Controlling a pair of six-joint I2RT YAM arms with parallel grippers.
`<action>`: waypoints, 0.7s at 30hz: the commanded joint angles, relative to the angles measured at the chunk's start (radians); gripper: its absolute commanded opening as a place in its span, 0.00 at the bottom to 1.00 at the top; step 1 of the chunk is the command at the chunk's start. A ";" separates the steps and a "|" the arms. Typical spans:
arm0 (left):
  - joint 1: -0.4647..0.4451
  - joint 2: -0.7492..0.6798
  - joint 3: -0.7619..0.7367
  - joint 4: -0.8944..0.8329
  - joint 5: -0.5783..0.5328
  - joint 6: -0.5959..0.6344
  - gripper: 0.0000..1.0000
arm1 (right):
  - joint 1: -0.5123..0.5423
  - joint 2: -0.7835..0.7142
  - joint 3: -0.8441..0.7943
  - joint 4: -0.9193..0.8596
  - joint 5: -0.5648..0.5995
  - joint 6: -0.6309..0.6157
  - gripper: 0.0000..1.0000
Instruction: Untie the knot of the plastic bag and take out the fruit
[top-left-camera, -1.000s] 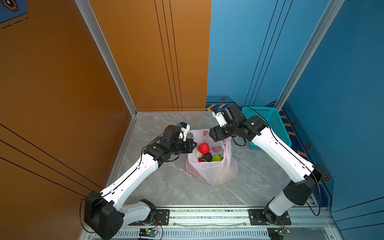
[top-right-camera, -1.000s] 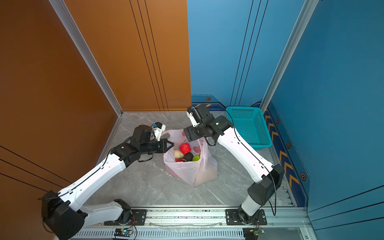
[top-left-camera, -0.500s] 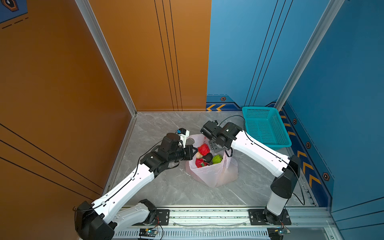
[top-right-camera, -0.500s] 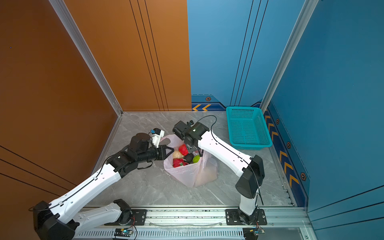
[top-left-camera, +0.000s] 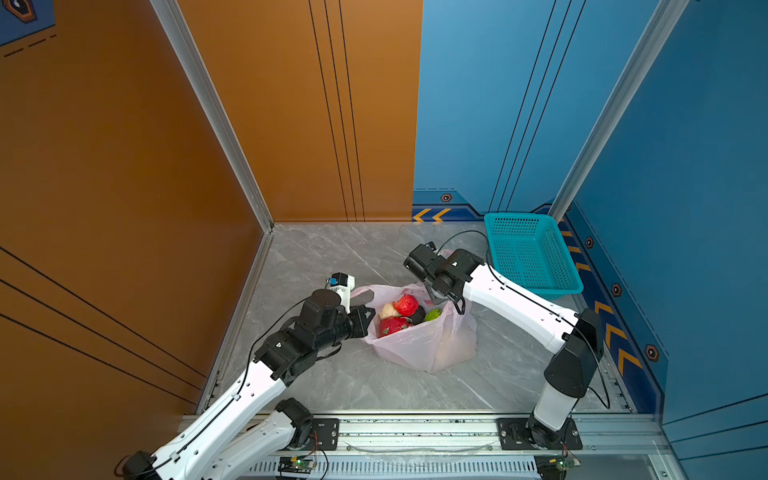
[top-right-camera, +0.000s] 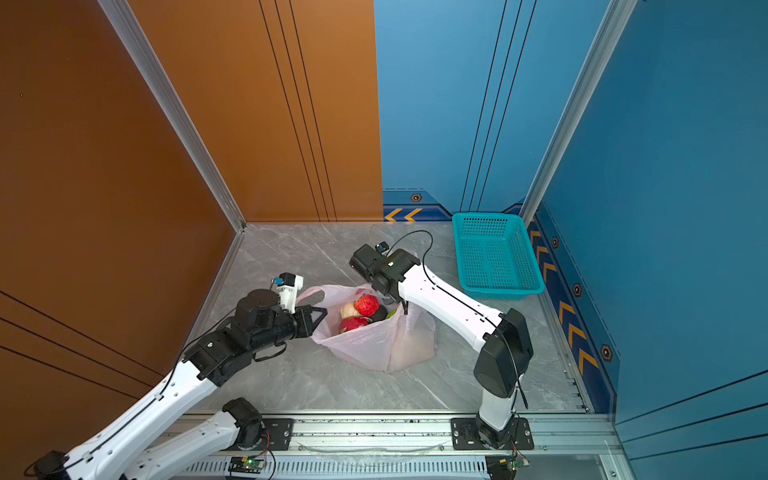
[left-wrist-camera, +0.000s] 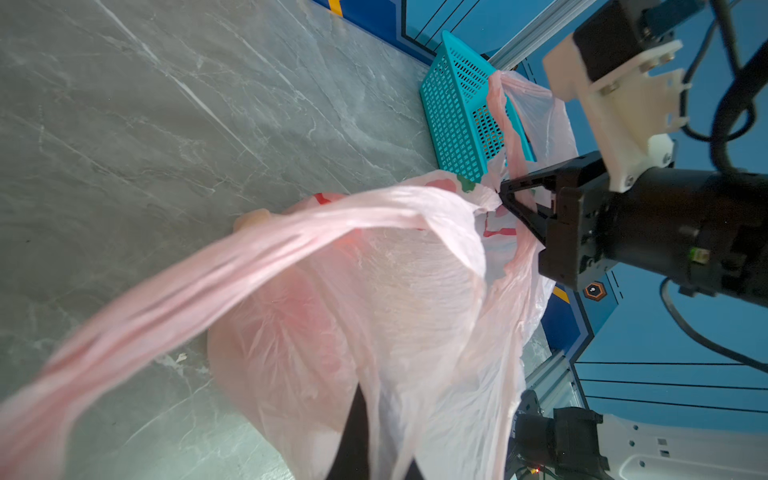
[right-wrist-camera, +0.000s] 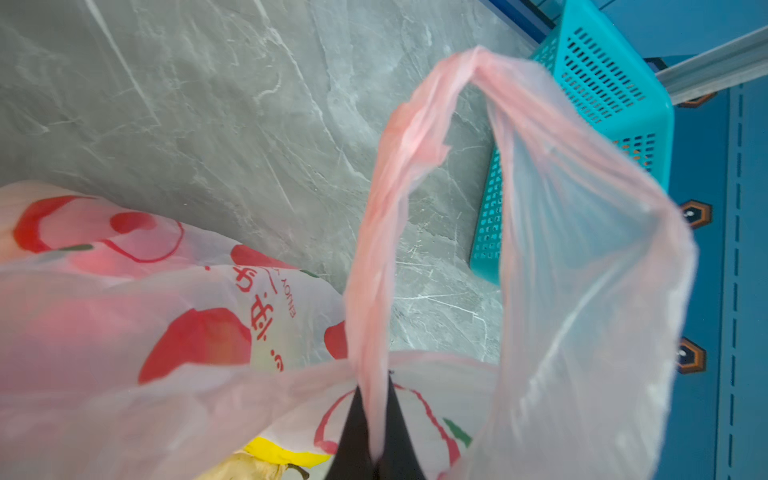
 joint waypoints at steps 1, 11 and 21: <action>0.006 -0.050 -0.013 -0.066 -0.072 -0.034 0.00 | -0.004 -0.029 0.105 0.038 -0.167 -0.102 0.00; 0.003 -0.079 0.001 -0.082 -0.119 -0.073 0.00 | -0.022 -0.394 -0.032 -0.038 -0.359 0.115 0.00; -0.001 -0.035 0.017 -0.029 -0.067 -0.073 0.00 | -0.334 -0.729 -0.529 0.093 -0.414 0.292 0.00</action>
